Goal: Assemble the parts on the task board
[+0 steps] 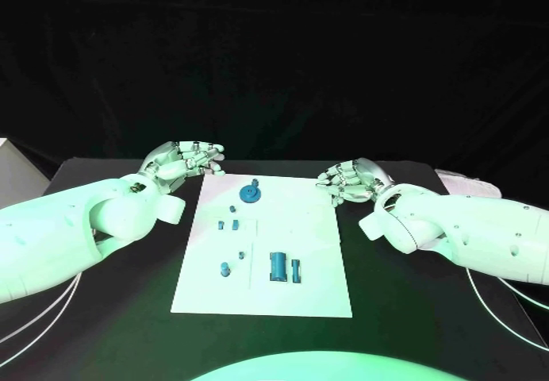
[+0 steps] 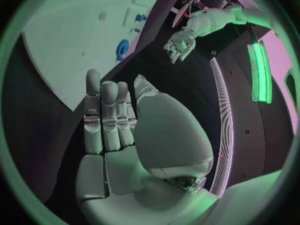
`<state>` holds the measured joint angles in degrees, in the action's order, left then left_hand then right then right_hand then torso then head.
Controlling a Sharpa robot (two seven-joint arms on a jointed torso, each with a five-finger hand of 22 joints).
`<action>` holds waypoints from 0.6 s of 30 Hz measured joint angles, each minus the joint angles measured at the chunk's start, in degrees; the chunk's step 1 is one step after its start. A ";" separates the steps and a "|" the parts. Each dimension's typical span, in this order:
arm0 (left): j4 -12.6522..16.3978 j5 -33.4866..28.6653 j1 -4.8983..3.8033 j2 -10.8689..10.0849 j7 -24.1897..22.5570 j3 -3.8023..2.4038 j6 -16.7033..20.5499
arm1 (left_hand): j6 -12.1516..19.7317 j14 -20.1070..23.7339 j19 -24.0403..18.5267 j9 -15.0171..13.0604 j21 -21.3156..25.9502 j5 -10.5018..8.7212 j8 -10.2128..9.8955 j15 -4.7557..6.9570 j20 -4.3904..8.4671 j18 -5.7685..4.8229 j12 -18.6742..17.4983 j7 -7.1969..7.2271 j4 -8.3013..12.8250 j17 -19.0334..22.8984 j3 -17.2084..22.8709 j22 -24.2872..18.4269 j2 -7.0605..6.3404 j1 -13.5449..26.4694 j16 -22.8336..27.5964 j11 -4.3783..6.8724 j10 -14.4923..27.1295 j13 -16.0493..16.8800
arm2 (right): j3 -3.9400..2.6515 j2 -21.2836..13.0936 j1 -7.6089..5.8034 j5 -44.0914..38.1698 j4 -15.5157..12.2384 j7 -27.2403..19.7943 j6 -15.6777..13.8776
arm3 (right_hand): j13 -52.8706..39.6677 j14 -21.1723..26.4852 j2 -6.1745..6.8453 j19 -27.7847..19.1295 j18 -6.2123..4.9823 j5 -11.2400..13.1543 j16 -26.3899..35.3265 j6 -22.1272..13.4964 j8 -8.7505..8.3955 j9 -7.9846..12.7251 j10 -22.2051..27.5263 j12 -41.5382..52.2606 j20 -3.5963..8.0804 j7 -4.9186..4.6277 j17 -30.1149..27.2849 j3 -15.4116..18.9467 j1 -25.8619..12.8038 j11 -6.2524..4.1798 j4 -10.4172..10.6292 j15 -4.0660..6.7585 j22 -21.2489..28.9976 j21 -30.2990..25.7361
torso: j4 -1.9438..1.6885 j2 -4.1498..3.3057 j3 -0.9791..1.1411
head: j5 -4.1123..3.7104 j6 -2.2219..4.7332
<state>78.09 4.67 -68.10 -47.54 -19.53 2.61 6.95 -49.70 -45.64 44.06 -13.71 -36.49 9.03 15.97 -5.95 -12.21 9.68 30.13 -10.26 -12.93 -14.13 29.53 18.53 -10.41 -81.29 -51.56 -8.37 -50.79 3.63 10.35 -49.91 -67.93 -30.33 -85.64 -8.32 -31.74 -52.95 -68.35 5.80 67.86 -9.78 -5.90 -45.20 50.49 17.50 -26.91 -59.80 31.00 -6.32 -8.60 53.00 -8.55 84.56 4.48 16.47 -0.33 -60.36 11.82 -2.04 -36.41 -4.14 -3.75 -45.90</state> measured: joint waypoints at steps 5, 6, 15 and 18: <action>-2.85 -2.63 0.34 1.41 -2.87 -0.02 0.06 | -0.17 -2.13 -0.44 -1.02 9.06 0.00 0.48 -1.06 -1.80 -0.01 -10.59 -0.18 0.39 3.41 1.19 -5.46 0.07 -0.51 15.15 -0.43 -4.64 0.00 | -0.78 2.28 -0.23 7.24 5.87 -4.61 0.08 | 22.85 6.96 2.00 -6.13 0.00 1.15 17.85 -0.10 -2.80 3.19 -0.18 -16.80 -3.11 -1.03 -10.96 -7.79 1.19 1.99 -0.09 -2.83 13.80 -8.07 | 0.07 0.68 0.10 | 1.07 2.21; -3.26 -2.98 0.40 1.60 -3.29 -0.03 0.07 | -0.15 -2.36 -0.49 -1.12 10.69 0.00 0.48 -1.28 -2.18 -0.01 -12.45 -0.20 0.55 3.56 1.35 -6.43 0.08 -0.51 17.52 -0.59 -5.25 0.00 | -0.89 2.56 -0.25 8.26 6.56 -5.26 0.14 | 25.16 7.18 2.41 -6.81 0.01 1.19 19.75 0.02 -3.18 3.57 -0.53 -18.10 -3.44 -1.15 -12.30 -8.63 0.92 2.29 -0.10 -3.05 15.79 -8.20 | 0.04 0.75 0.14 | 1.24 2.58; -2.38 -3.21 1.13 1.61 -3.42 -0.15 1.24 | 35.50 31.74 -31.58 9.41 29.78 -6.39 -11.24 3.79 7.88 -6.59 -25.81 7.15 9.41 11.13 -20.52 -15.49 7.37 21.97 42.74 5.72 34.40 -2.58 | -2.46 2.91 0.92 10.04 5.45 -5.89 -0.58 | 46.50 43.65 -3.14 -43.64 6.32 4.61 39.11 -35.80 -13.66 20.44 33.37 -28.03 3.30 5.66 -42.17 2.84 -22.97 -2.47 -11.88 -0.84 48.97 -10.62 | 0.19 1.15 0.49 | 1.57 3.68; -1.16 -3.21 1.73 1.71 -3.46 -0.40 2.70 | 40.76 36.88 -36.20 11.01 32.26 -7.38 -13.00 4.60 9.49 -7.34 -27.39 8.31 10.74 12.24 -23.83 -16.61 8.50 32.76 46.00 6.71 40.46 -2.97 | -3.84 3.25 2.06 11.50 3.95 -6.67 -1.39 | 48.89 52.76 -4.13 -52.59 7.65 4.93 41.34 -41.22 -15.06 22.83 43.11 -29.12 4.42 6.73 -46.18 4.88 -30.30 -3.21 -13.66 -0.41 53.19 -11.06 | 0.42 1.69 0.96 | 1.91 4.98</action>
<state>76.93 1.46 -66.37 -45.83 -22.99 2.21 9.64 -8.94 -8.76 7.86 -2.70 -4.23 1.65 2.97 -1.35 -2.73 2.35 2.74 -1.95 -2.19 -1.89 5.70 1.92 -1.91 -48.53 -5.56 -1.66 -10.33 0.66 6.51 -46.66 -65.88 -18.83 -81.69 -14.99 -33.12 -4.06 -15.60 1.67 15.28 -2.13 -0.97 -3.85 9.27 2.44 -4.08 -16.69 1.88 -1.91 -1.87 6.82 -3.66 54.26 1.27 2.80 -0.74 -7.17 0.76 -1.61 -34.72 -3.19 -1.84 -40.92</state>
